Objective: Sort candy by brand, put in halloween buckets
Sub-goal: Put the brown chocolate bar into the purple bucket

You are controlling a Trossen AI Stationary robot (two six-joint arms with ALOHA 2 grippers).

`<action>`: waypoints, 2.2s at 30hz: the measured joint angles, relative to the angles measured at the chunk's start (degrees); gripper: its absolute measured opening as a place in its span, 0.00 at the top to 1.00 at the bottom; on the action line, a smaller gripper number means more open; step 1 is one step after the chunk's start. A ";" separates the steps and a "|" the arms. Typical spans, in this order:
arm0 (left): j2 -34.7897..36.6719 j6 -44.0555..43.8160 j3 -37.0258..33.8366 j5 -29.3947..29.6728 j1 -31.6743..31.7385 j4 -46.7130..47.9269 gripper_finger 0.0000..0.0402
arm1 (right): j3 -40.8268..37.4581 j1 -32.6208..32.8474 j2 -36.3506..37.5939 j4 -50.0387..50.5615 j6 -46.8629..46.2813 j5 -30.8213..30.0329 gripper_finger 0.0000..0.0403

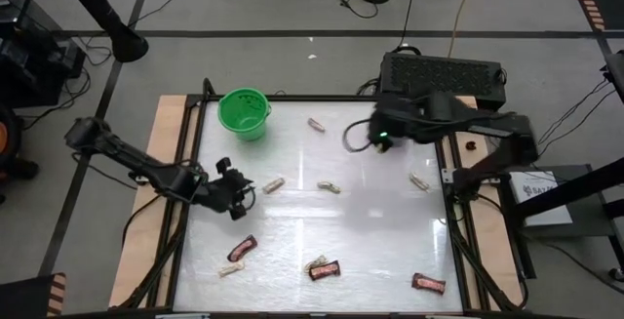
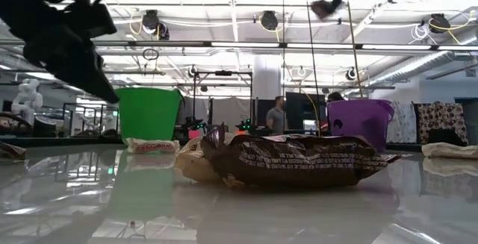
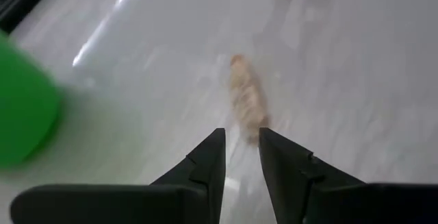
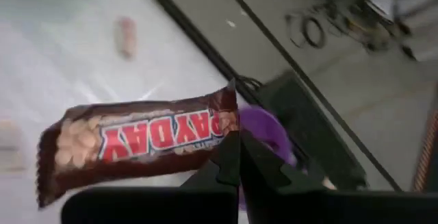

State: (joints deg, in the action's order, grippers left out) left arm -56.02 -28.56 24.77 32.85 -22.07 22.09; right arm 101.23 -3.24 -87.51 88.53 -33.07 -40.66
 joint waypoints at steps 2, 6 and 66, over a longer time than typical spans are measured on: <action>0.15 1.83 -2.20 2.23 -1.78 -6.96 0.76 | -8.39 -1.22 4.79 -3.99 -1.36 -0.14 1.00; 0.16 7.61 -5.11 4.98 -4.52 -23.51 0.76 | -23.28 -3.69 12.85 -15.93 -0.70 2.97 1.00; 0.16 17.09 -14.05 6.22 -9.13 -51.58 0.76 | -46.61 -20.35 23.22 -34.84 -0.39 -0.99 0.77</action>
State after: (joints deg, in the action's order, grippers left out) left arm -55.86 -11.47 10.72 39.07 -31.20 -29.50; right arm 54.63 -23.59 -64.29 53.69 -33.46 -41.65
